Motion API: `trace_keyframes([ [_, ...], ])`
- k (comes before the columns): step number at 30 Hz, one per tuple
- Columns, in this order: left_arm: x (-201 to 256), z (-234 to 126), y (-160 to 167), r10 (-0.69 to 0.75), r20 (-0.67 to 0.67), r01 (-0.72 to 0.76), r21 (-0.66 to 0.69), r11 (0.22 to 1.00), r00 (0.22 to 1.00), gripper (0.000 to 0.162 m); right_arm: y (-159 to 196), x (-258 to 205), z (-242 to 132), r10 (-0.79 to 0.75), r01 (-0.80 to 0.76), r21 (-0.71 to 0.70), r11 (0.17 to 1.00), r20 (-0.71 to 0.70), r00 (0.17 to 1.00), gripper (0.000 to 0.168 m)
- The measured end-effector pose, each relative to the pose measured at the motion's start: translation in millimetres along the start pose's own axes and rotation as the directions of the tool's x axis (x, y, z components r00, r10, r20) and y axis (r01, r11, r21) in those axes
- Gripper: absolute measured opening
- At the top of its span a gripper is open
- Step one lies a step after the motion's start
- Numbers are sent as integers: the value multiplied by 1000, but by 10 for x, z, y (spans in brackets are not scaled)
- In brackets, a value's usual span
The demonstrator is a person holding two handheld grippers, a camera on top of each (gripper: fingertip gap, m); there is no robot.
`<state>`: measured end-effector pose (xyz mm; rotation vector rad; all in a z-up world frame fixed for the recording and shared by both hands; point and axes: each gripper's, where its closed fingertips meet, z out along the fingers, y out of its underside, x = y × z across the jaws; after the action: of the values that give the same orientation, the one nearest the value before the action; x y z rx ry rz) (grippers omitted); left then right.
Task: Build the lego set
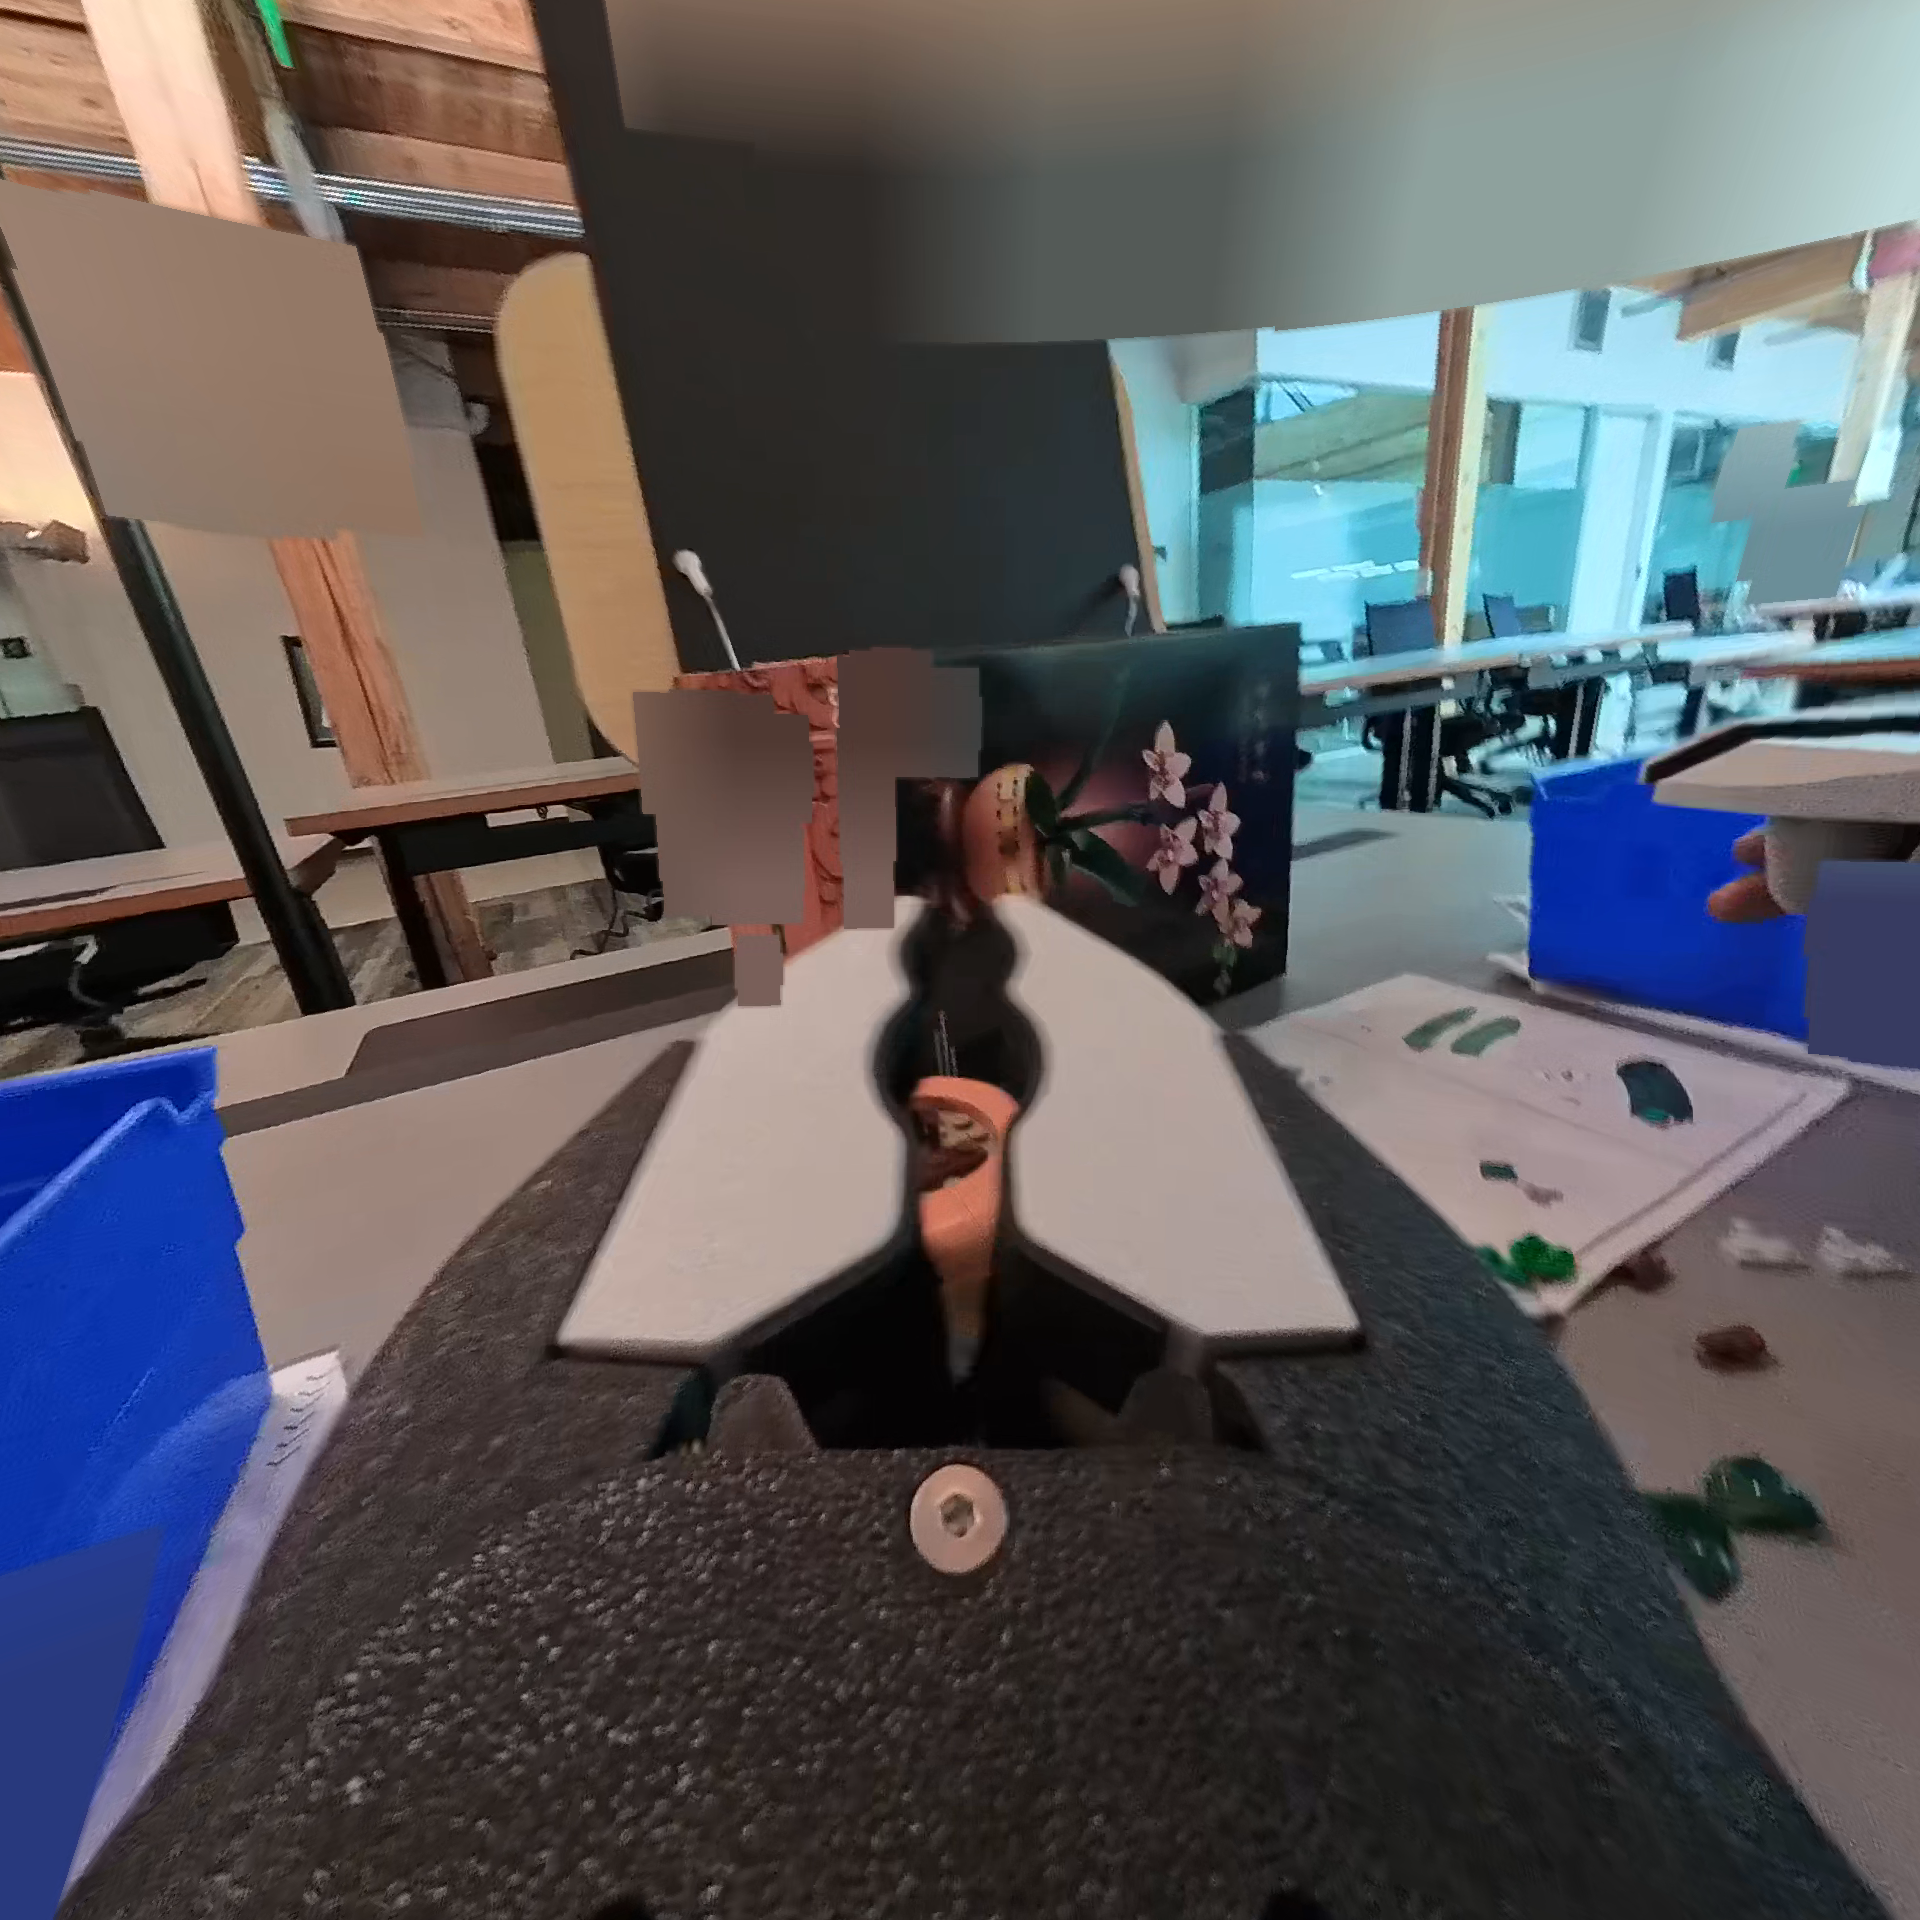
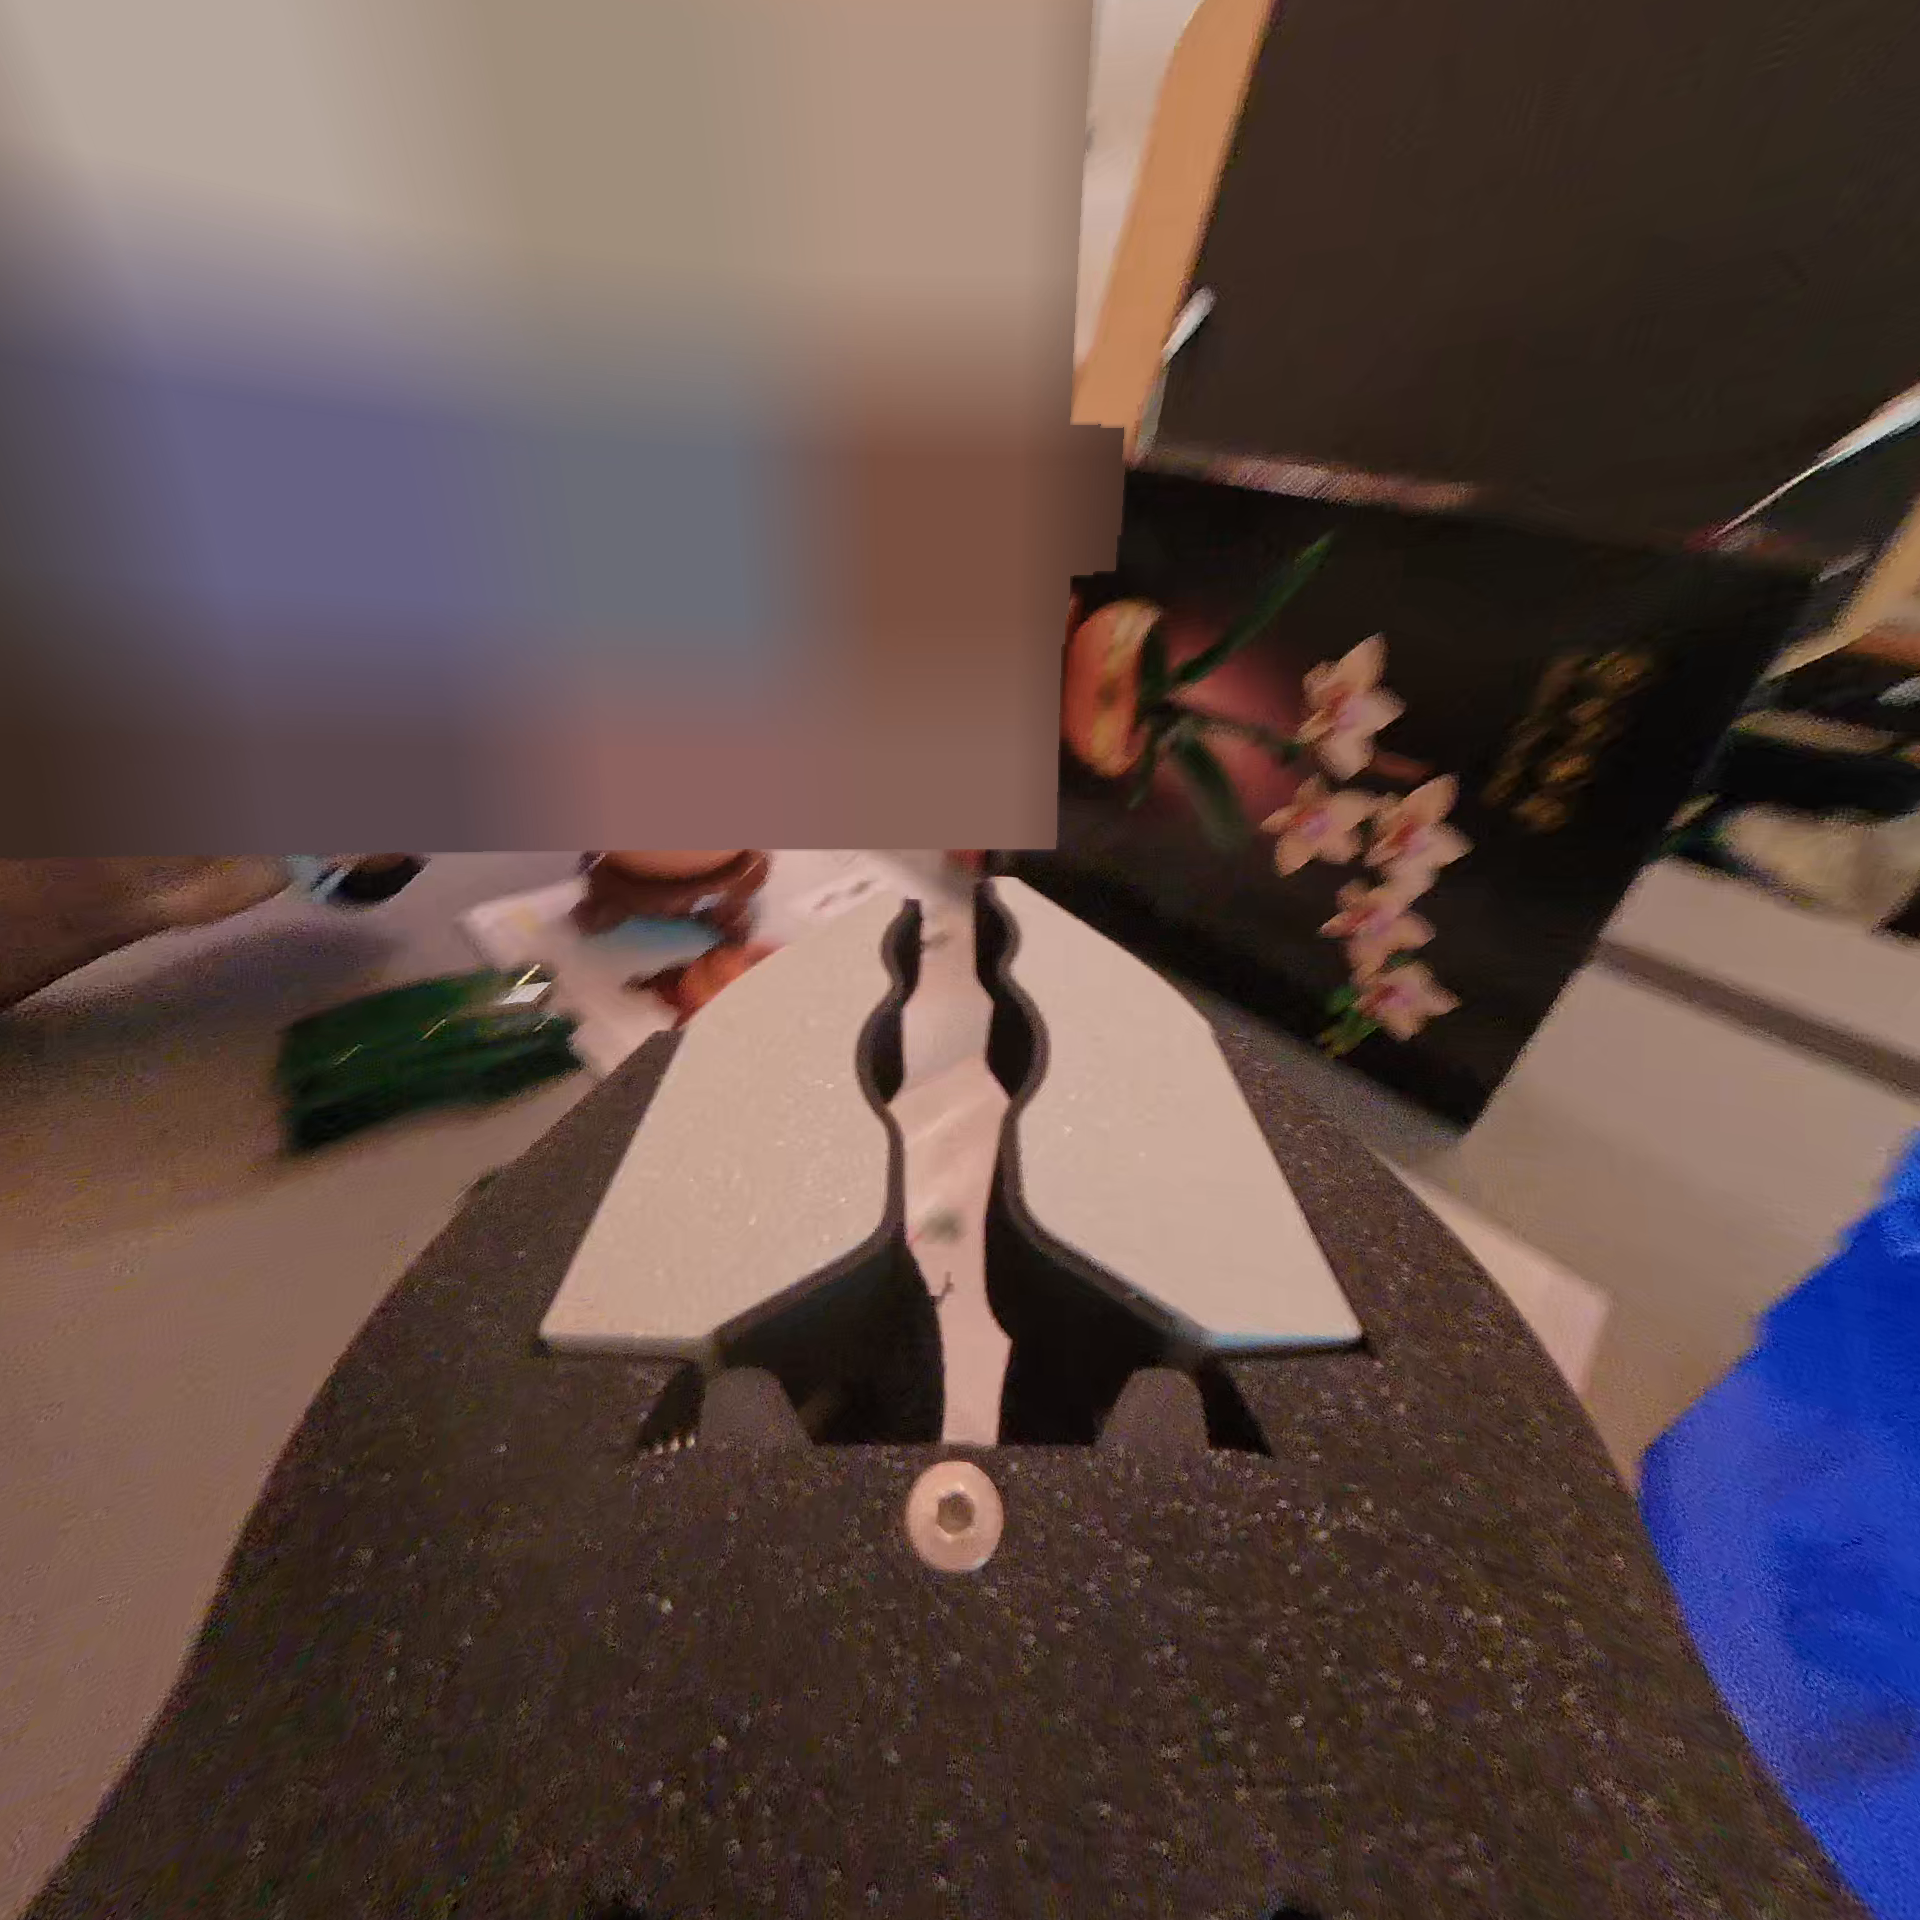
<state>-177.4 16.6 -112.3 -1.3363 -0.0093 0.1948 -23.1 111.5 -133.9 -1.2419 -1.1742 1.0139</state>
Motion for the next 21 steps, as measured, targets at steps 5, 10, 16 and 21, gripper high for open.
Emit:
trace_keyframes([
  [5, 136, -5, 22, 9, -71, -11, -28, 1000, 997, 0, 445, -436, -174, 80, -10, -356, 934, 181, 980, 69],
  [10, 66, -37, -5, -28, -41, 27, -9, 1000, 999, 3, 539, -710, -229, -45, 126, -345, 930, 232, 972, 0],
  [16, 185, -42, -8, -44, -112, 42, -21, 999, 993, 15, 685, -905, -213, 79, 39, -388, 921, 283, 956, 5],
  [21, 333, -29, 44, -51, -181, 40, -65, 997, 982, 0, 627, -944, -301, 15, 127, -431, 894, 311, 950, 30],
])
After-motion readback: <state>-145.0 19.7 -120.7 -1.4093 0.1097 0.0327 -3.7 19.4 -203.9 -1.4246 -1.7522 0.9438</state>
